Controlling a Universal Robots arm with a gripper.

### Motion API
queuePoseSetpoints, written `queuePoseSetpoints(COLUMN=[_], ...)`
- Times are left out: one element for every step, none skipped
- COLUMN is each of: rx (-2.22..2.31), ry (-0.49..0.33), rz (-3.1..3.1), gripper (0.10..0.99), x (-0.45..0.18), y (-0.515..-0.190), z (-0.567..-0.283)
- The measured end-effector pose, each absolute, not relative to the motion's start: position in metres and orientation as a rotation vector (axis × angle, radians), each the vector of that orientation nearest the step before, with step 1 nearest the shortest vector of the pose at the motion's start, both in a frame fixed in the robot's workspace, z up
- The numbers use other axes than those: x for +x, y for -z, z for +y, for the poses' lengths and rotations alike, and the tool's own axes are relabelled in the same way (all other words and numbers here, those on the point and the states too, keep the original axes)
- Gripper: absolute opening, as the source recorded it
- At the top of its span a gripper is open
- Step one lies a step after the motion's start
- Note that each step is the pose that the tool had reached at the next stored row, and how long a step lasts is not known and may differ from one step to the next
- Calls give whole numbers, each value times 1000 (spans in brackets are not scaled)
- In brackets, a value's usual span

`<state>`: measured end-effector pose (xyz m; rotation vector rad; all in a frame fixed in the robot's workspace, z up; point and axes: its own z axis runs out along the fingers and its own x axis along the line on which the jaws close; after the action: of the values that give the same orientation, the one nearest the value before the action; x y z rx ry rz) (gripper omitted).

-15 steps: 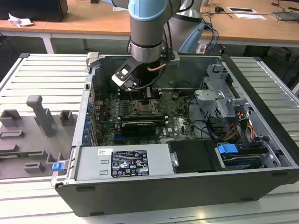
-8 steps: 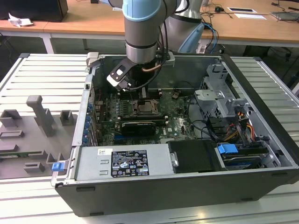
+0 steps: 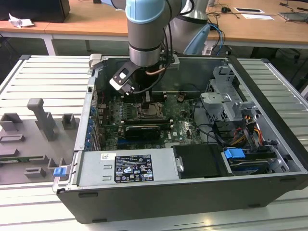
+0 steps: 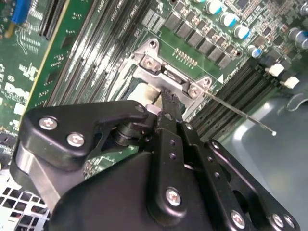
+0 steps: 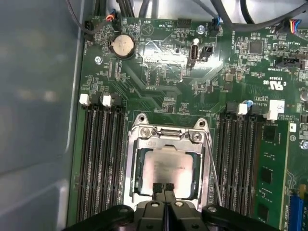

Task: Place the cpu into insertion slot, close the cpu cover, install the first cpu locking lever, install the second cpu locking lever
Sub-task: 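Close the cpu cover, then install the first cpu locking lever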

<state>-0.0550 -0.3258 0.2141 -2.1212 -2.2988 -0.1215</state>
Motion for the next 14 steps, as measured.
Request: queuePoseSetpoints(rx=[-2121, -2121, -2121, -2120, -2120, -2120, -2120, -2120, -2120, -2120, -2120, -2120, -2120, -2120], ry=[120, 120, 120, 119, 119, 118, 117, 117, 117, 117, 117, 117, 117, 117], rz=[-2298, -2298, -2298, -2298, -2298, -2297, -2297, -2297, -2297, -2297, -2297, -2297, -2297, -2297], gripper=[106, 106, 106, 106, 106, 106, 106, 106, 106, 106, 106, 106, 106, 106], x=[-52, -50, -47, -44, -43, -40, -39, -39, -38, -38, -38, -38, -38, -38], y=[-214, -214, -214, -214, -214, -214, -214, -214, -214, -214, -214, -214, -217, -218], z=[-326, -326, -326, -326, -326, -326, -326, -326, -326, -326, -326, -326, -326, -326])
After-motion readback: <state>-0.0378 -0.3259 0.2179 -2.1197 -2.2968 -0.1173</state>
